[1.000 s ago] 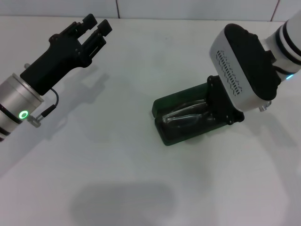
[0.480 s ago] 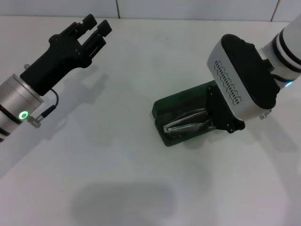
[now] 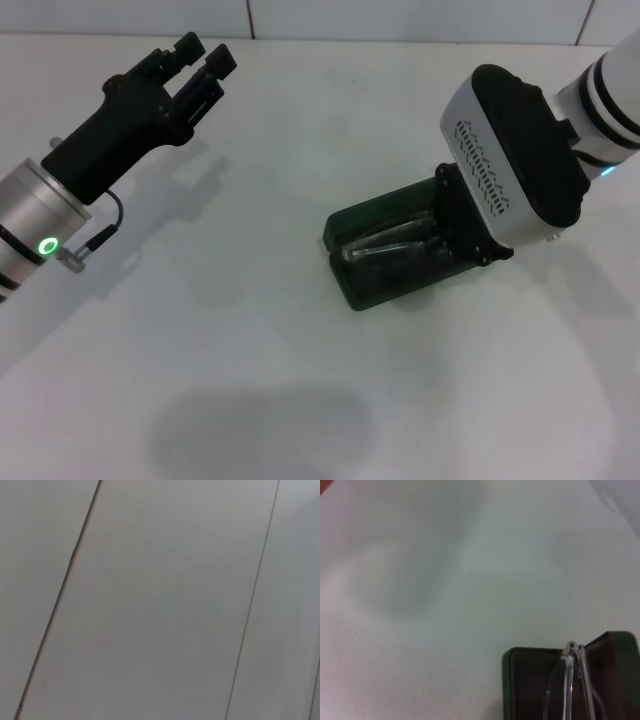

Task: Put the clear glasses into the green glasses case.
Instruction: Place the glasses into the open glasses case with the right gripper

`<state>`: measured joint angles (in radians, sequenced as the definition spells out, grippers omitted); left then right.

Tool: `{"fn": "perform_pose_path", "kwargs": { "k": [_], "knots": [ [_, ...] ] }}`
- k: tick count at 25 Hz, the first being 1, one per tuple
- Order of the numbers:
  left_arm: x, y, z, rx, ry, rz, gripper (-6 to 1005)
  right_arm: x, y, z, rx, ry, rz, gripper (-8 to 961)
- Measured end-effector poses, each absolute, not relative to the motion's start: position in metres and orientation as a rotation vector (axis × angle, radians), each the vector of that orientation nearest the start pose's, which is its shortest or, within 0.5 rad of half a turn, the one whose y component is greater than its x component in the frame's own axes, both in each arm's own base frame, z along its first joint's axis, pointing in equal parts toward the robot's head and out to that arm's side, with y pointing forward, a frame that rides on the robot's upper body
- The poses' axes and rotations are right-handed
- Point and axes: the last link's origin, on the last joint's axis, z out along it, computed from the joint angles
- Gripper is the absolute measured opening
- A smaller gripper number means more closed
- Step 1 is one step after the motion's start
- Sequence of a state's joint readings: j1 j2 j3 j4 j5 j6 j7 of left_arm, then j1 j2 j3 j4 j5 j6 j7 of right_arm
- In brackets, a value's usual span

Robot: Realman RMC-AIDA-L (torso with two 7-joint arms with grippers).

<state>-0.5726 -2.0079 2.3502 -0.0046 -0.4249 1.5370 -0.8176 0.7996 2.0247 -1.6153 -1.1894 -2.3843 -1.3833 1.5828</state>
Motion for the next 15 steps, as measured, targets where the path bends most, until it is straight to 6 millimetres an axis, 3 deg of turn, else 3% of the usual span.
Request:
{"fn": "perform_pose_path", "kwargs": {
  "k": [15],
  "knots": [
    [-0.2705,0.3323,-0.0027,-2.054,-0.607,-1.255,507,0.1201,0.3693,-0.0537,-2.906,-0.832,-0.604,53]
  ]
}}
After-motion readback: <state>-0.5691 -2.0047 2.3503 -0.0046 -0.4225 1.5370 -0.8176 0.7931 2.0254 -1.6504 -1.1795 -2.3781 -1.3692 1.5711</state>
